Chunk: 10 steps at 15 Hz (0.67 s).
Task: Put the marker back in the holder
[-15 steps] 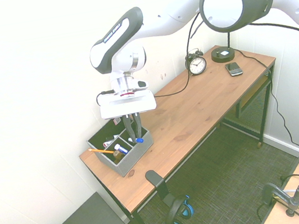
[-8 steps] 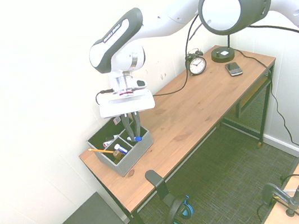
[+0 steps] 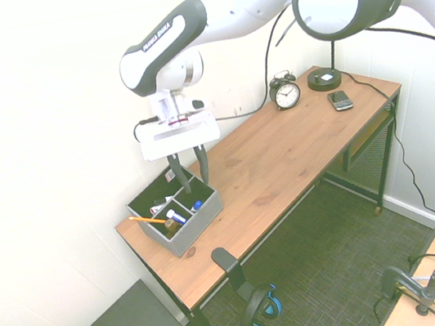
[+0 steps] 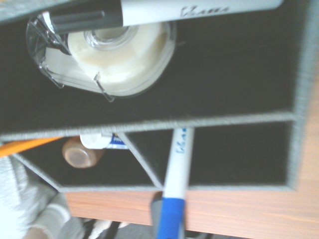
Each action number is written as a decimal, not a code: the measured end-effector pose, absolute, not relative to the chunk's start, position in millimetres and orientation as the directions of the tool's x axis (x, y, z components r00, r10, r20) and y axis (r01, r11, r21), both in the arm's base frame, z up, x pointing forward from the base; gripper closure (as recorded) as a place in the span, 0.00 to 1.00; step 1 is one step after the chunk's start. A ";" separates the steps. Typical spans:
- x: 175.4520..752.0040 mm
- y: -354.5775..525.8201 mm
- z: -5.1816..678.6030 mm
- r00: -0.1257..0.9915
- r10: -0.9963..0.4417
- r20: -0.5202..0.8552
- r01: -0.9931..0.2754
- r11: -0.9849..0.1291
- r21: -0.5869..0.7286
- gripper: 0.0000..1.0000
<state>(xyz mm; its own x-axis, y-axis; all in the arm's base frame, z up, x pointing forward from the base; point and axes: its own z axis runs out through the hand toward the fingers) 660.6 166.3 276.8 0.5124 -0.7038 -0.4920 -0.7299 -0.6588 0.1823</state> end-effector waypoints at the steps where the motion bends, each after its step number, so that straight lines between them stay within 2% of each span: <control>1: 657.6 154.2 304.1 0.544 -0.717 -0.436 -0.726 -0.663 0.184 0.00; 3: 643.8 124.2 345.7 0.599 -0.734 -0.319 -0.715 -0.670 0.199 0.00; 7: 613.1 84.1 380.6 0.700 -0.708 -0.094 -0.680 -0.701 0.217 0.00; 10: 590.8 65.5 400.3 0.739 -0.671 0.057 -0.671 -0.726 0.148 0.00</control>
<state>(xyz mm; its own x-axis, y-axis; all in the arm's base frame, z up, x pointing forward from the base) 590.8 65.5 400.3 0.7390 -0.6712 0.0574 -0.6712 -0.7263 0.1483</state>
